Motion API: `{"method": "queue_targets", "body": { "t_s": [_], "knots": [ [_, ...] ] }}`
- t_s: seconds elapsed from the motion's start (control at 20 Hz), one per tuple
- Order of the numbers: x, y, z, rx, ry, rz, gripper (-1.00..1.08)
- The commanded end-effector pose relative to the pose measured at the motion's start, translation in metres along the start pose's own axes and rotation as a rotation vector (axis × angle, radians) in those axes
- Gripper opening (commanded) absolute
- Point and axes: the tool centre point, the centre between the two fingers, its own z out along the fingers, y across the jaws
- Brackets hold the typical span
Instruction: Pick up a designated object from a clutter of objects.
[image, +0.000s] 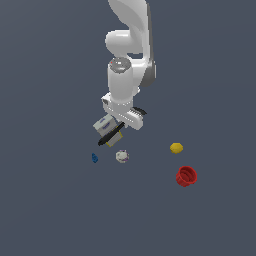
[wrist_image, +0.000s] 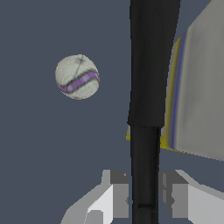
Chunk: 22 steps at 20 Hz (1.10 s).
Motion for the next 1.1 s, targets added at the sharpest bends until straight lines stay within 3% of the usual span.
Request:
{"method": "queue_targets", "body": {
  "t_s": [0.0, 1.05],
  "knots": [
    [0.014, 0.006, -0.021, 0.001, 0.0, -0.001, -1.0],
    [0.137, 0.058, -0.193, 0.0, 0.001, -0.001, -1.0]
  ]
}}
